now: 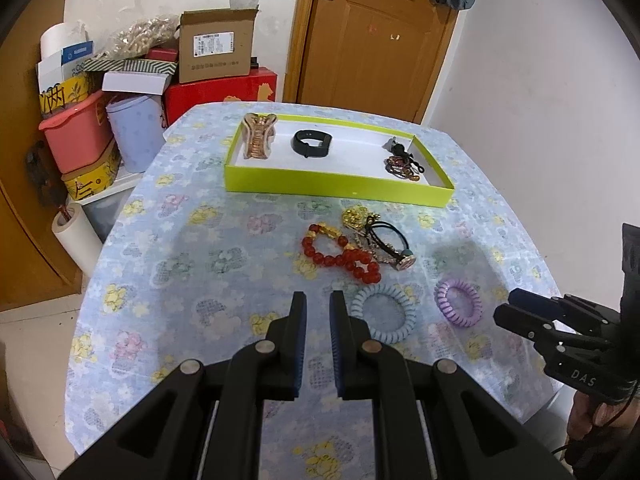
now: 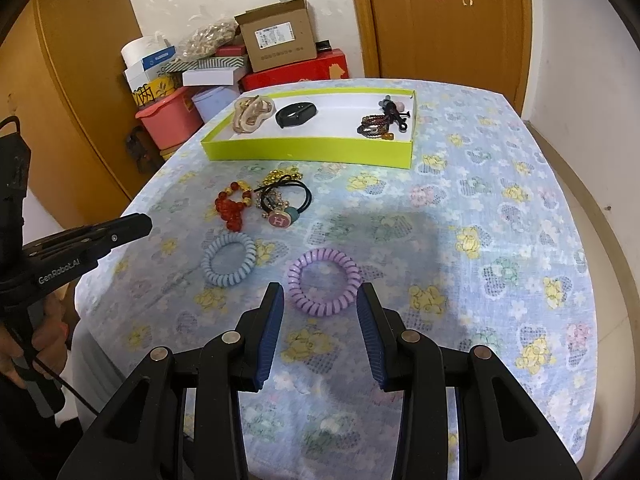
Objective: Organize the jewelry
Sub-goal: 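Grasp the red bead bracelet with the left gripper while the right grasps the purple coil hair tie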
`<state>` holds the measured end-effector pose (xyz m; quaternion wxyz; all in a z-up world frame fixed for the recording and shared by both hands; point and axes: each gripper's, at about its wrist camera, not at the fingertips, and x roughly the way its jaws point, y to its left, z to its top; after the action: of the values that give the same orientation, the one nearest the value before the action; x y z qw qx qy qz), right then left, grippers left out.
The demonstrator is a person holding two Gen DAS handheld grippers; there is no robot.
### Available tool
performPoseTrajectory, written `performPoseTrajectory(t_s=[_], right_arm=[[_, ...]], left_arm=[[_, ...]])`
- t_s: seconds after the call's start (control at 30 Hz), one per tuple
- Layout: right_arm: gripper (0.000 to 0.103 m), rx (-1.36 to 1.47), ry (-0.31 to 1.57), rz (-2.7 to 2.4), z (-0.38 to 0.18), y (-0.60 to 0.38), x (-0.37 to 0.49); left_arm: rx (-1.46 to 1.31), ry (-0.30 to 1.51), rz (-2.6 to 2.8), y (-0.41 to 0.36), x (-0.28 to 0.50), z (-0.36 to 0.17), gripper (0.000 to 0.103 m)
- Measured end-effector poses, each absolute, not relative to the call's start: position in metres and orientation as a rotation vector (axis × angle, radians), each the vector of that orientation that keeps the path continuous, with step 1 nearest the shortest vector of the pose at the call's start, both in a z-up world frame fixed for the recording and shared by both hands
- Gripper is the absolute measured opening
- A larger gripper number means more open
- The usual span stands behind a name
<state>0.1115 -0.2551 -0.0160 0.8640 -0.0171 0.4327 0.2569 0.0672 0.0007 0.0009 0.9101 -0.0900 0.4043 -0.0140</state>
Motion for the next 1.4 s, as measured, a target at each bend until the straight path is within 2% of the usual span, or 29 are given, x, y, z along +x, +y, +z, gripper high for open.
performPoseTrajectory(t_s=[0.13,0.2,0.3,1.07,1.2,1.27,1.33,1.4], right_arm=[[0.039,-0.034,0.912,0.536,-0.018,-0.255,0.115],[0.039,-0.033,0.915,0.534,-0.020,-0.255,0.116],[0.039,-0.031,0.919,0.533,-0.022,-0.255,0.119],[0.039,-0.084,0.941,0.502,-0.047,-0.242,0.145],[0.027,-0.143,0.916,0.481,-0.048,-0.237,0.143],[0.021,-0.160,0.909,0.472,-0.049,-0.237,0.143],[0.011,-0.176,0.902,0.464,-0.049,-0.237,0.142],[0.010,-0.177,0.899,0.463,-0.049,-0.237,0.142]], left_arm=[[-0.199,0.847,-0.060,-0.004,0.074,-0.002,0.014],[-0.209,0.854,-0.075,-0.007,0.078,-0.003,0.026],[-0.223,0.861,-0.091,-0.012,0.085,-0.005,0.030],[-0.231,0.943,-0.043,-0.027,0.136,-0.037,0.030],[-0.208,0.942,-0.014,-0.023,0.135,-0.040,0.015],[-0.206,0.942,-0.009,-0.020,0.134,-0.040,0.012],[-0.197,0.937,-0.002,-0.018,0.133,-0.041,0.010],[-0.194,0.931,0.000,-0.016,0.131,-0.041,0.010]])
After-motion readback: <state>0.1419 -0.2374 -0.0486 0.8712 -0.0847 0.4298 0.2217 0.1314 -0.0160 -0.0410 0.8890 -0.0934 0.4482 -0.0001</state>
